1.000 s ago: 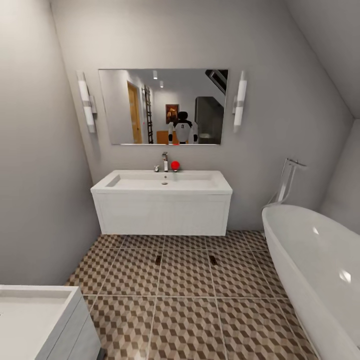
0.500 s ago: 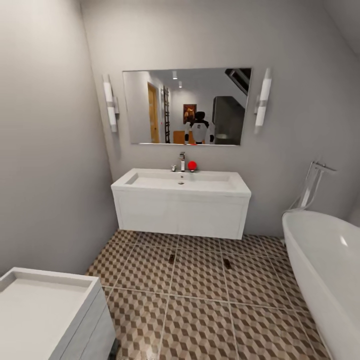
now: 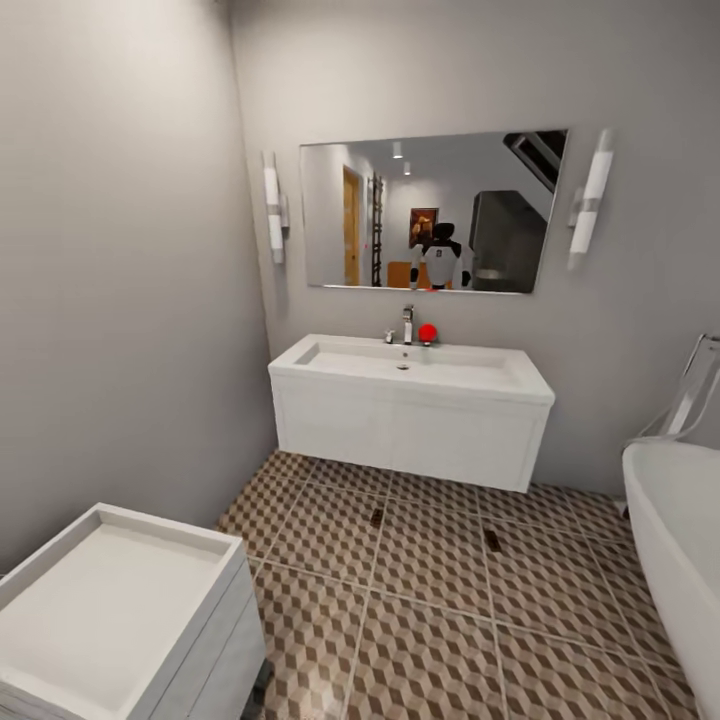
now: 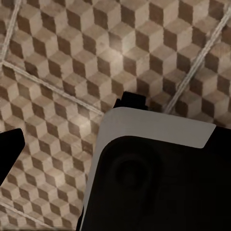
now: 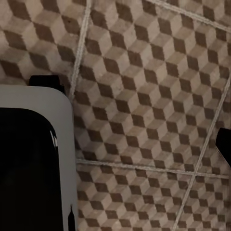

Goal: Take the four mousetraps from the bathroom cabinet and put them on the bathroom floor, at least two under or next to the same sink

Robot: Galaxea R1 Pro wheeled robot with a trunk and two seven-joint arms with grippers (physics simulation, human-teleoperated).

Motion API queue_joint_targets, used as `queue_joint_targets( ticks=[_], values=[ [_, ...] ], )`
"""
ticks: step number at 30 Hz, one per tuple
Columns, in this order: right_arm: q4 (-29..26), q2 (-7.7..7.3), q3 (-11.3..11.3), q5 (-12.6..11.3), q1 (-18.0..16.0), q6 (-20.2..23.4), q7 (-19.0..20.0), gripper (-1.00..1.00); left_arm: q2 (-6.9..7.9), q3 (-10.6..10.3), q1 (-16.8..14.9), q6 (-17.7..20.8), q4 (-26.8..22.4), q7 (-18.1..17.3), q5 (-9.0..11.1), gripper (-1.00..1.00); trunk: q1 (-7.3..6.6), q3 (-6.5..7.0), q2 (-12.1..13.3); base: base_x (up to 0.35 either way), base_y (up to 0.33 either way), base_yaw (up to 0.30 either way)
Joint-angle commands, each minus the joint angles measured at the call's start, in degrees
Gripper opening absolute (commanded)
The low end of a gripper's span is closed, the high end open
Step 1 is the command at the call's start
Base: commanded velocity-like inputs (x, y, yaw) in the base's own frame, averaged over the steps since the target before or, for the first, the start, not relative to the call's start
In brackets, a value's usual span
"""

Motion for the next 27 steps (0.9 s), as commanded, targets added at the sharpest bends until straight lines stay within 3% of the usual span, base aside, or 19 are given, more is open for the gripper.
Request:
queue_joint_targets(
  ticks=[1,14,27],
  values=[
    [0.2,0.02,0.5,-0.5,-0.1,-0.3,0.0,1.00,0.00,-0.5,0.0,0.0,0.0,0.2,0.5,1.00,0.00,-0.06,0.0,0.000,0.000,0.282],
    [0.2,0.53,0.5,2.3,-0.1,-0.3,0.1,1.00,0.05,-0.6,0.0,0.0,-0.3,0.2,0.1,1.00,0.00,-0.06,0.0,0.000,0.000,0.277],
    [0.2,0.75,0.5,2.9,-0.1,-0.4,0.1,1.00,0.04,-0.6,0.0,0.0,-0.3,0.2,0.1,1.00,0.00,-0.06,0.0,0.000,0.000,0.088]
  ],
)
